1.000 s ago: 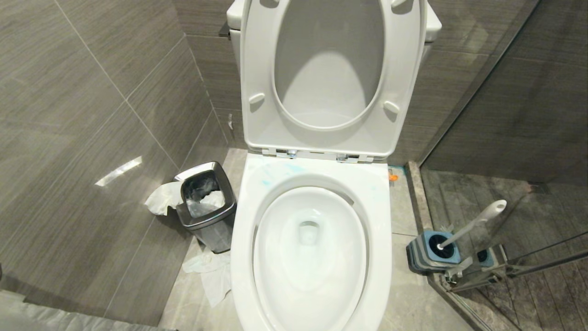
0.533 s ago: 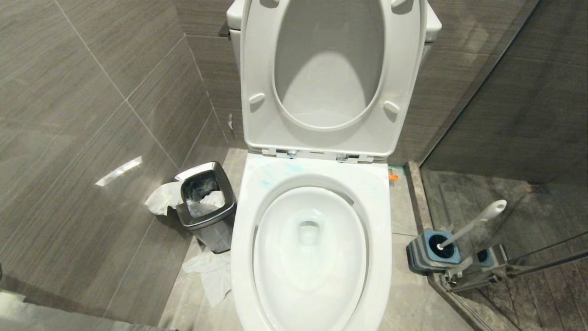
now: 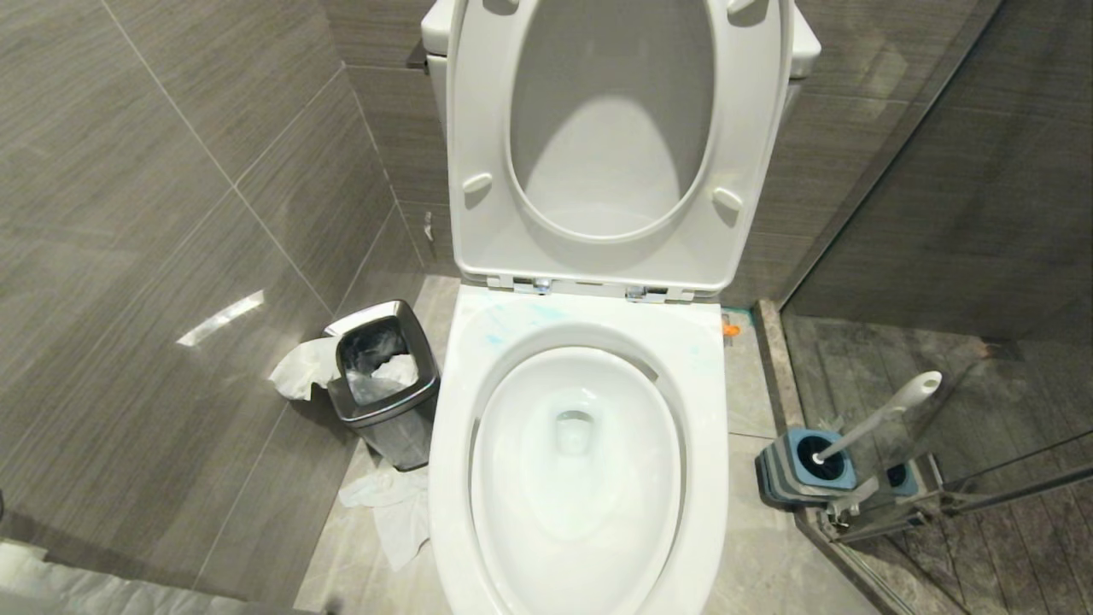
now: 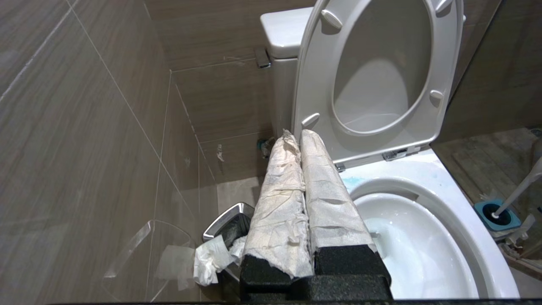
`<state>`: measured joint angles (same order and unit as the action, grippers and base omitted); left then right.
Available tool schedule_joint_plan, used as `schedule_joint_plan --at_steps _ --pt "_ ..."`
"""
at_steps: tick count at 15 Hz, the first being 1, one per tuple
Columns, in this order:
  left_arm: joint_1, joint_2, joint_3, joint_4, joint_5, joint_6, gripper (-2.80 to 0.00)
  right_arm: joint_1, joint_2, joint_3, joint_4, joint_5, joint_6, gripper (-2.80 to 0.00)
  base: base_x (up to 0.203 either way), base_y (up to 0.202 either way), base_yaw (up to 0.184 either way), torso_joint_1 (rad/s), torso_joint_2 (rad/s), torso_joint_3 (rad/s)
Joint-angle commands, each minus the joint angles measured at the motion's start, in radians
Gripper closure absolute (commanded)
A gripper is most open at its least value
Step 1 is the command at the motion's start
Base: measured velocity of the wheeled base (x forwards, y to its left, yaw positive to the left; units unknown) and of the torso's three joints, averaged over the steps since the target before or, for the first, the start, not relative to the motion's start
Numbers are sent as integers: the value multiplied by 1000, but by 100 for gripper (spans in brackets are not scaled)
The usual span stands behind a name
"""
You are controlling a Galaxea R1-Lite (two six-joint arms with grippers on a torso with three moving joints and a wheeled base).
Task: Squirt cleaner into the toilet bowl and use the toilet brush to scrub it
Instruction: Pour in the cleaning agent
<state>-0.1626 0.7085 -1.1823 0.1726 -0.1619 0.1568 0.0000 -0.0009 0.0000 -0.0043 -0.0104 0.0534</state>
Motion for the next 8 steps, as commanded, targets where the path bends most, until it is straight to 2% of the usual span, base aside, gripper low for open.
schedule_joint_plan --at_steps 1,5,8 --pt "0 -5 -3 0 -1 1 0 0 1 0 0 1 0 0 0 0 0 0 0 0" --pt "0 -85 9 11 -2 -4 0 0 1 0 0 0 0 0 0 0 0 0 0 0" --pt "-5 -186 18 85 -3 -5 0 0 1 0 0 0 0 0 0 0 0 0 0 0"
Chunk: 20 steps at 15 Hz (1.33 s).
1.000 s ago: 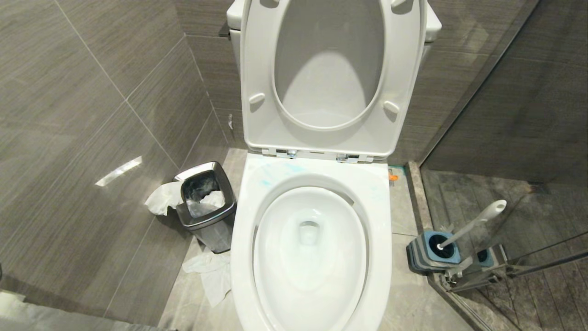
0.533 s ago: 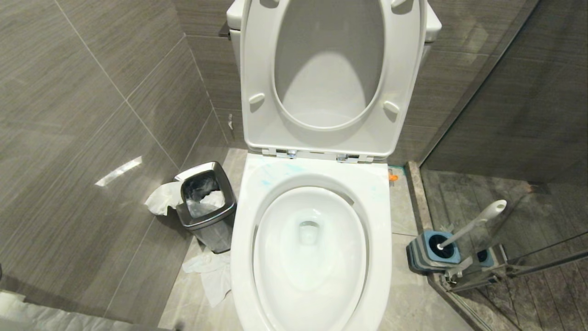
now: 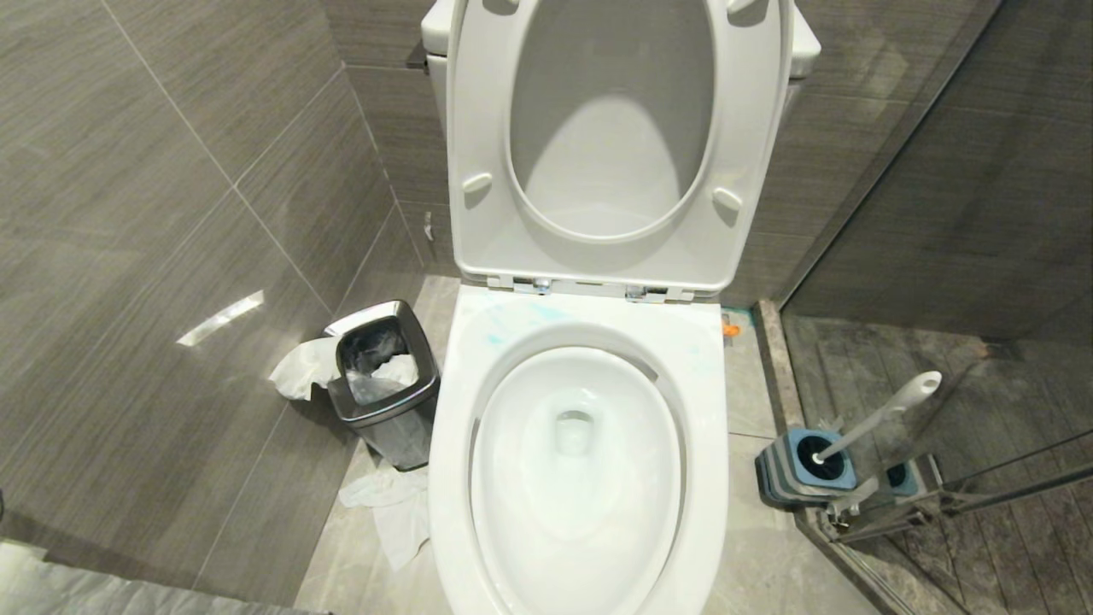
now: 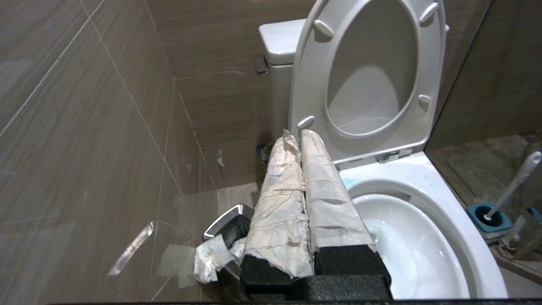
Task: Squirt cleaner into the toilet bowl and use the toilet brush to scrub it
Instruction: Pour in the cleaning agent
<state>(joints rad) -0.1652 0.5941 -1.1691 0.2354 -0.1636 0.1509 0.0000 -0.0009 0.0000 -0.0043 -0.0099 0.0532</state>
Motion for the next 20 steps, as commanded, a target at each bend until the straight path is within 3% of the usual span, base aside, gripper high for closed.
schedule_joint_plan --at_steps 1,6,8,12,16,20 --pt "-1 -110 11 43 -7 1 0 0 1 0 0 -1 0 0 0 0 0 0 0 0" --pt "40 -299 80 105 -60 -2 0 0 1 0 0 -1 0 0 0 0 0 0 0 0" --pt "50 -309 62 109 -70 -49 0 0 1 0 0 -1 0 0 0 0 0 0 0 0" --pt "112 -317 64 109 -74 -72 0 0 0 0 0 0 0 0 0 0 0 0 0 0" --pt "165 -424 156 123 -120 -91 0 0 1 0 0 0 0 0 0 0 0 0 0 0" --pt "167 -530 187 224 -122 -92 0 0 1 0 0 -1 0 0 0 0 0 0 0 0"
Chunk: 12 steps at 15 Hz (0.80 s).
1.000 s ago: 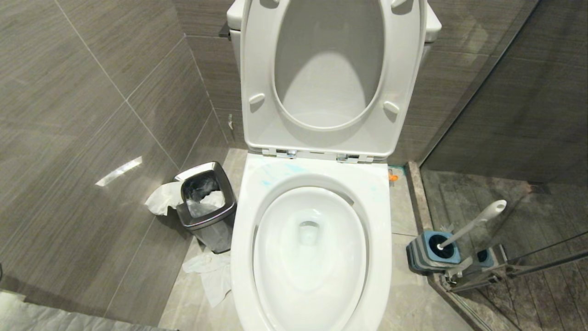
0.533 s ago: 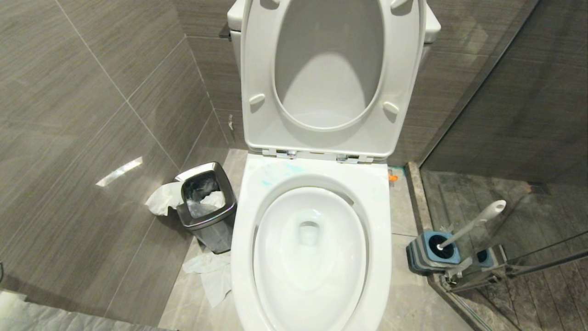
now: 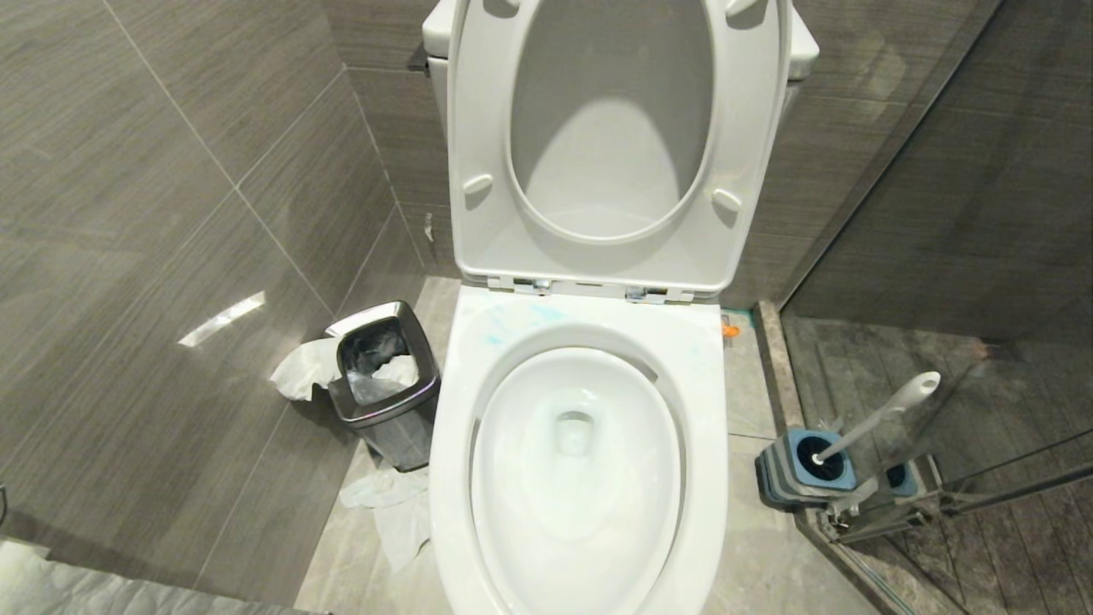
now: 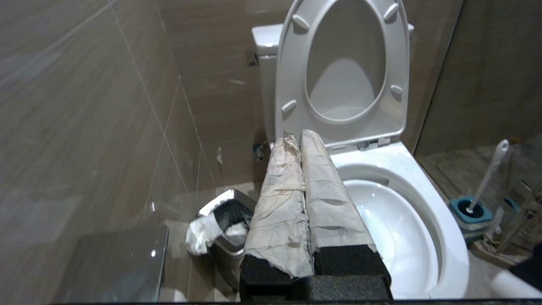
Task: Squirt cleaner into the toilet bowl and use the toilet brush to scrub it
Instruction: Pour in the cleaning agent
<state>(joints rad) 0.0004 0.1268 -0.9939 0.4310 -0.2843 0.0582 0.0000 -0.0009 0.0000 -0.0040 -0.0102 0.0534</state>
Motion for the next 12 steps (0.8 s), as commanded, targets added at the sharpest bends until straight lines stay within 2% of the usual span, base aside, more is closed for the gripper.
schedule_joint_plan --at_steps 1,5,8,10,12 --pt "0 -91 34 51 -1 0 0 0 1 0 -1 -1 0 0 0 0 0 0 0 0" --pt "-1 -125 101 59 2 -8 0 0 1 0 -1 -1 0 0 0 0 0 0 0 0" --pt "-2 -125 202 32 3 -3 0 0 1 0 -1 0 0 0 0 0 0 0 0 0" --pt "-1 -125 314 -75 7 0 0 0 1 0 -1 -1 0 0 0 0 0 0 0 0" --pt "-1 -125 467 -259 26 14 0 0 1 0 -1 -1 0 0 0 0 0 0 0 0"
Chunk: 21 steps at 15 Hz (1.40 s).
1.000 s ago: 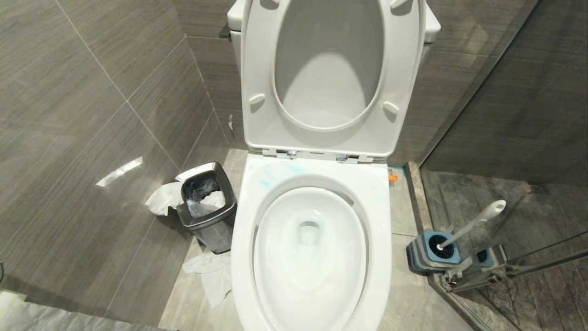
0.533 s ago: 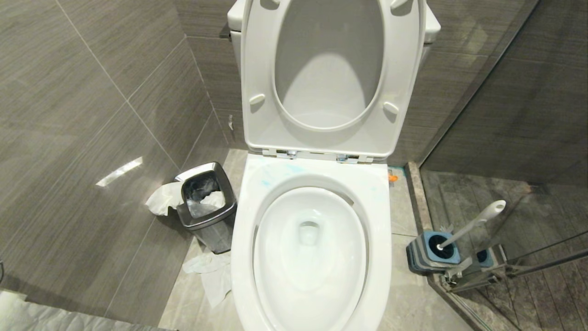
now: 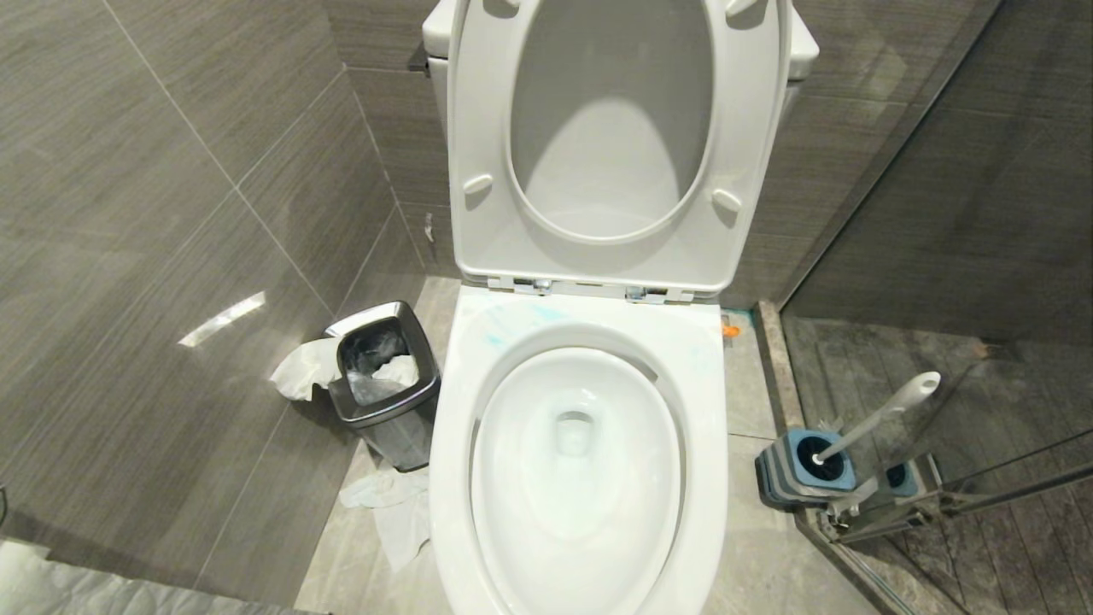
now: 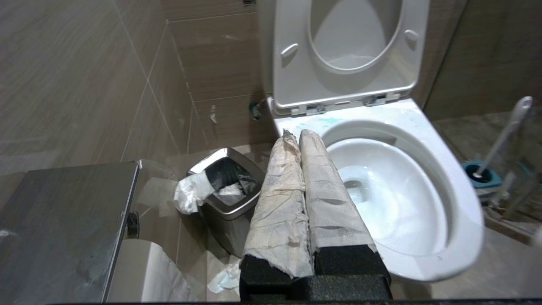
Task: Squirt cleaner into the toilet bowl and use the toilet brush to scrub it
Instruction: Pour in the cleaning agent
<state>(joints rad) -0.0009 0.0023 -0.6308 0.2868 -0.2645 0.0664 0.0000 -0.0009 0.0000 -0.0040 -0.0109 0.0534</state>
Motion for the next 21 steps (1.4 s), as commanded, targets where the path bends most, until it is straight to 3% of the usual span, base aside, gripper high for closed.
schedule_joint_plan --at_steps 1,4,9,19,21 --pt "0 -1 193 -216 28 18 0 0 1 0 -1 0 0 0 0 0 0 0 0 0" --pt "-1 -1 414 -435 97 57 0 0 1 0 -1 0 0 0 0 0 0 0 0 0" --pt "-1 -1 633 -561 164 100 0 0 1 0 -1 0 0 0 0 0 0 0 0 0" --pt "-1 -2 634 -275 198 99 0 0 1 0 -1 0 0 0 0 0 0 0 0 0" --pt "-1 -2 634 -279 199 96 0 0 1 0 -1 0 0 0 0 0 0 0 0 0"
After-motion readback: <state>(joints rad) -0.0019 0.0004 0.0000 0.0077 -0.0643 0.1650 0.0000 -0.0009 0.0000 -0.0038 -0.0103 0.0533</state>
